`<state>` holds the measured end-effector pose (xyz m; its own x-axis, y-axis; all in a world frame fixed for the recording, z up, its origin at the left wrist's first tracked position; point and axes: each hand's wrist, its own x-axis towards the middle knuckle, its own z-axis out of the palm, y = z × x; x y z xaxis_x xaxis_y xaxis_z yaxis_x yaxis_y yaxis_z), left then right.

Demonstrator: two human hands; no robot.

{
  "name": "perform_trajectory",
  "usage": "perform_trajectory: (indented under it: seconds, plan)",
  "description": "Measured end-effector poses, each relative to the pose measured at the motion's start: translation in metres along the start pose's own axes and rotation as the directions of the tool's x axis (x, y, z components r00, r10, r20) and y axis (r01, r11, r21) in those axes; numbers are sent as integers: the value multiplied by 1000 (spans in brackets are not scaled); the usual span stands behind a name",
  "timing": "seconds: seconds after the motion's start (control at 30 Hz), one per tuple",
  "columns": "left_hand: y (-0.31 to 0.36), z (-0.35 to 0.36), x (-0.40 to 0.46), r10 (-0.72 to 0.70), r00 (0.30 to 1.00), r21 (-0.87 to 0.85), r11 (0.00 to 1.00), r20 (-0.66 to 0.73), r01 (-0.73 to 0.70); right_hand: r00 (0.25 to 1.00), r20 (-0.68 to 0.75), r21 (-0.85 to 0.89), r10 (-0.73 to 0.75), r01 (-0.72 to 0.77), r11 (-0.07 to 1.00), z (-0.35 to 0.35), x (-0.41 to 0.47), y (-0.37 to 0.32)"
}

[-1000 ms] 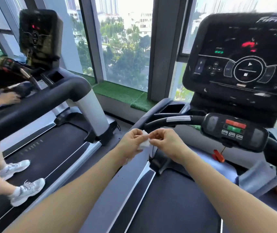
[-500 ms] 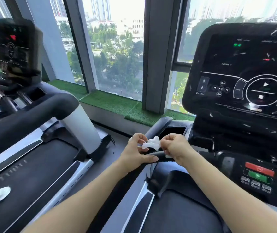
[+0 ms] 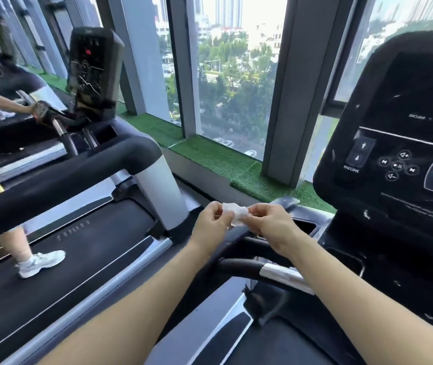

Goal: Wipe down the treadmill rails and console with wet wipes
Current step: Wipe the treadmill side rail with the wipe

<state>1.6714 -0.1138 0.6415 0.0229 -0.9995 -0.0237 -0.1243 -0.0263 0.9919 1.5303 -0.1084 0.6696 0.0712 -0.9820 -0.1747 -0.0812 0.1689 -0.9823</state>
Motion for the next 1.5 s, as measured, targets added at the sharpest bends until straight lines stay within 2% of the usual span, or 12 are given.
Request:
perform_trajectory:
  seconds: [0.13, 0.23, 0.33, 0.43, 0.5, 0.6, 0.7, 0.8, 0.97, 1.13, 1.37, 1.5]
  plan:
    - [4, 5, 1, -146, 988, -231, 964, -56, 130, 999, 28, 71, 19, -21, 997, -7, 4, 0]
    - [11, 10, -5, -270, 963, -459, 858, -20, 231, 997, 57, 105, 43, -49, 993, -8, 4, 2]
    - [16, 15, -11, -351, 936, -558, 776, 4, 293, 996, 70, 128, 61, -70, 989, -9, -1, 3]
    - [16, 22, -19, -374, 927, -473, 822, -30, 316, 1000, -7, 61, -2, 2, 998, -15, -3, 7]
    - [14, 27, -25, -354, 934, -410, 860, -52, 303, 993, -67, -80, -96, 90, 993, -21, -4, 9]
    - [17, 39, -33, -285, 958, -394, 881, 1, 263, 975, -41, -242, -216, 200, 949, -25, -11, 10]
    - [22, 48, -35, -261, 965, -412, 880, -7, 235, 970, 2, -285, -242, 232, 930, -28, -18, 11]
    - [22, 52, -36, -257, 966, -415, 879, 3, 235, 974, 30, -247, -227, 227, 942, -39, -21, 13]
    - [23, 55, -43, -187, 982, -348, 922, -22, 168, 989, 79, 5, -122, 122, 993, -42, -23, 8]
    - [25, 53, -45, -104, 992, -215, 973, -73, 86, 992, 50, 25, -117, 116, 993, -38, -22, 5]
    - [26, 50, -38, -101, 993, -157, 983, -64, 90, 998, 6, 1, -62, 62, 998, -40, -21, 0]
    - [27, 50, -37, -102, 995, -146, 984, -2, 100, 997, -72, 130, 37, -27, 991, -43, -19, -4]
